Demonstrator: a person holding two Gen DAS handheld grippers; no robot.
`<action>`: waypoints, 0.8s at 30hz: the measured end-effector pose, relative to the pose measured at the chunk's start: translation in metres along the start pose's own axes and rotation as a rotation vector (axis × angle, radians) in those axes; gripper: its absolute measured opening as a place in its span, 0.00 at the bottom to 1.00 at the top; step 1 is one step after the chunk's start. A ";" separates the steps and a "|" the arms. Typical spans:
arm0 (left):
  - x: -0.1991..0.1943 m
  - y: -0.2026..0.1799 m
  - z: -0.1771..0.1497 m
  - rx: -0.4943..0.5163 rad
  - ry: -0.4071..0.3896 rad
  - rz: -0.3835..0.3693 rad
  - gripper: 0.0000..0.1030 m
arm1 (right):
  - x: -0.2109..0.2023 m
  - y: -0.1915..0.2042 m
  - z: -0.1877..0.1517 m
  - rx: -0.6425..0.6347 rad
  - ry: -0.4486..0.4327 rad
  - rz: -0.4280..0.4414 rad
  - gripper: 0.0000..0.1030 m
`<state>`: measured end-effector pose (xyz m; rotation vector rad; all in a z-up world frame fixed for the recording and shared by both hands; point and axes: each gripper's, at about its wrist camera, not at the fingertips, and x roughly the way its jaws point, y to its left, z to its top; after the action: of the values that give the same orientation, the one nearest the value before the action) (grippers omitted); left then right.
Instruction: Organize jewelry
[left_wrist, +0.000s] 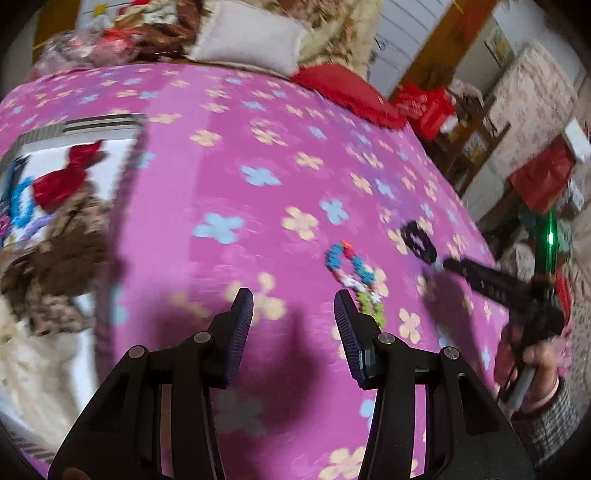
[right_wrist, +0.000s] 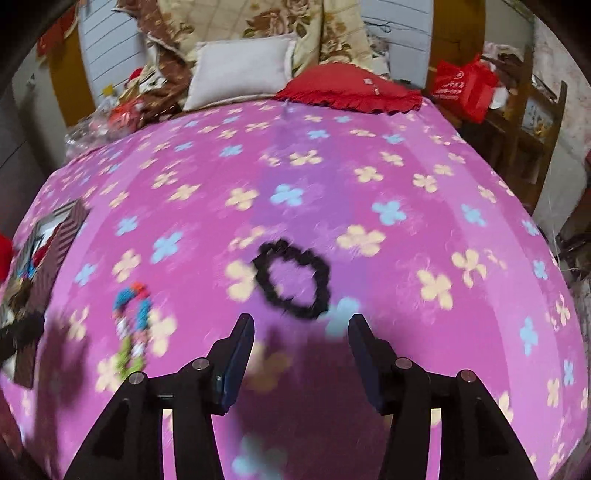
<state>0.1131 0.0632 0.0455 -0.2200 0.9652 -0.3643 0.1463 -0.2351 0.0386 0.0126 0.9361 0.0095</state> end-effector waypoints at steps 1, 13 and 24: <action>0.009 -0.007 0.002 0.019 0.017 0.009 0.44 | 0.006 -0.002 0.004 0.004 -0.001 0.002 0.49; 0.086 -0.046 0.029 0.094 0.122 -0.001 0.44 | 0.046 -0.014 0.018 0.031 0.018 0.045 0.40; 0.045 -0.053 0.031 0.114 0.029 -0.031 0.11 | 0.025 -0.001 0.022 -0.001 -0.023 0.048 0.04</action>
<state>0.1514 -0.0027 0.0468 -0.1266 0.9675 -0.4507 0.1790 -0.2362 0.0318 0.0336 0.9122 0.0540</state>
